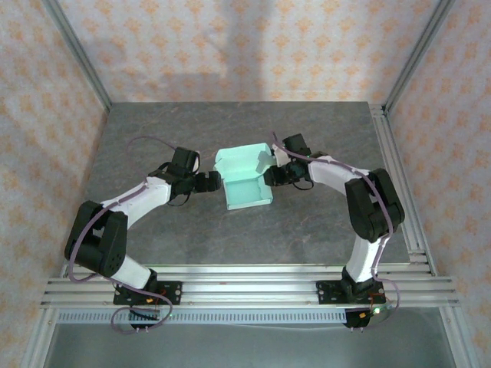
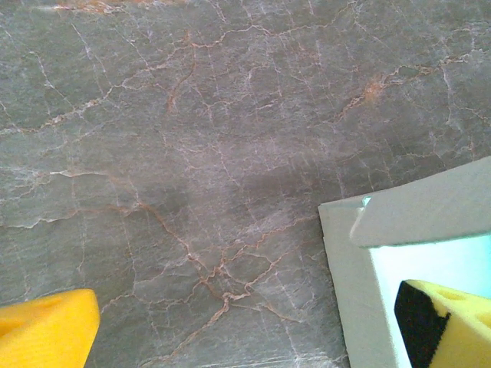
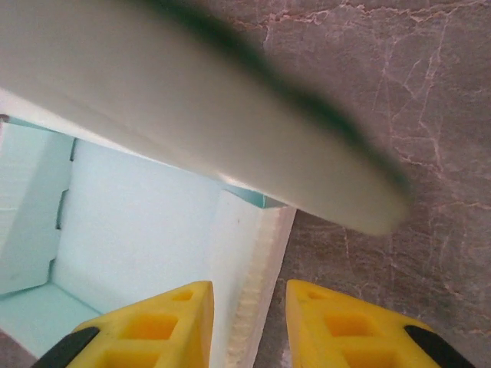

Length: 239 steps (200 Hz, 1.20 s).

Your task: Fold the paper box

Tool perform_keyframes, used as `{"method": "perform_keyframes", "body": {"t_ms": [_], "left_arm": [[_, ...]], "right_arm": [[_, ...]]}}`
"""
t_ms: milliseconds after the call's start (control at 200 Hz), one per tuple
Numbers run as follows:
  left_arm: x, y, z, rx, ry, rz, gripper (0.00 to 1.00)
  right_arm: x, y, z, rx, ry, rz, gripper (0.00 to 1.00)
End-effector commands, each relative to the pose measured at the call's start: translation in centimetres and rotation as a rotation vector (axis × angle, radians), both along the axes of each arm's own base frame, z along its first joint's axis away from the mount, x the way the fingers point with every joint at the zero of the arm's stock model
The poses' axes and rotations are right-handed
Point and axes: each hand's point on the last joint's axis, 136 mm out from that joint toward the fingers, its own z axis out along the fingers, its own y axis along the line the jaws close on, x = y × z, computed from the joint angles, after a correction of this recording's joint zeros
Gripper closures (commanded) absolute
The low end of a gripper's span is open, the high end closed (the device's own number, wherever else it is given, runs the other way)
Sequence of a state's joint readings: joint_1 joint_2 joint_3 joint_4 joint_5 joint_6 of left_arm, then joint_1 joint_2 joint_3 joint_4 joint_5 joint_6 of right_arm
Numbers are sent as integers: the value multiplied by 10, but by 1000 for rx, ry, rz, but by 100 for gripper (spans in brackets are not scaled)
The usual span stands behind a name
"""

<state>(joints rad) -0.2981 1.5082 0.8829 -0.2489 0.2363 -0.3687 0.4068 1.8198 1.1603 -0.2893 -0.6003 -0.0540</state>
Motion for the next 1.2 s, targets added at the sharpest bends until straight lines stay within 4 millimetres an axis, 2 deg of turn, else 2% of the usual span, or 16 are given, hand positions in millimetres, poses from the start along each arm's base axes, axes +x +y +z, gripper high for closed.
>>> {"method": "perform_keyframes", "body": {"t_ms": [0, 185, 526, 696, 961, 1191], "left_arm": [[6, 1, 8, -5, -24, -1, 0], [5, 1, 7, -2, -19, -4, 0], [5, 1, 6, -3, -17, -5, 0], [4, 2, 6, 3, -15, -5, 0], [4, 1, 4, -2, -13, -6, 0], [4, 1, 4, -2, -13, -7, 0]], "right_arm": [[3, 4, 21, 103, -17, -17, 69], [0, 2, 15, 110, 2, -24, 69], [-5, 1, -3, 100, 48, -18, 76], [-6, 2, -7, 99, 60, -15, 84], [-8, -1, -13, 52, 60, -7, 83], [-11, -3, -19, -58, 40, 4, 83]]}}
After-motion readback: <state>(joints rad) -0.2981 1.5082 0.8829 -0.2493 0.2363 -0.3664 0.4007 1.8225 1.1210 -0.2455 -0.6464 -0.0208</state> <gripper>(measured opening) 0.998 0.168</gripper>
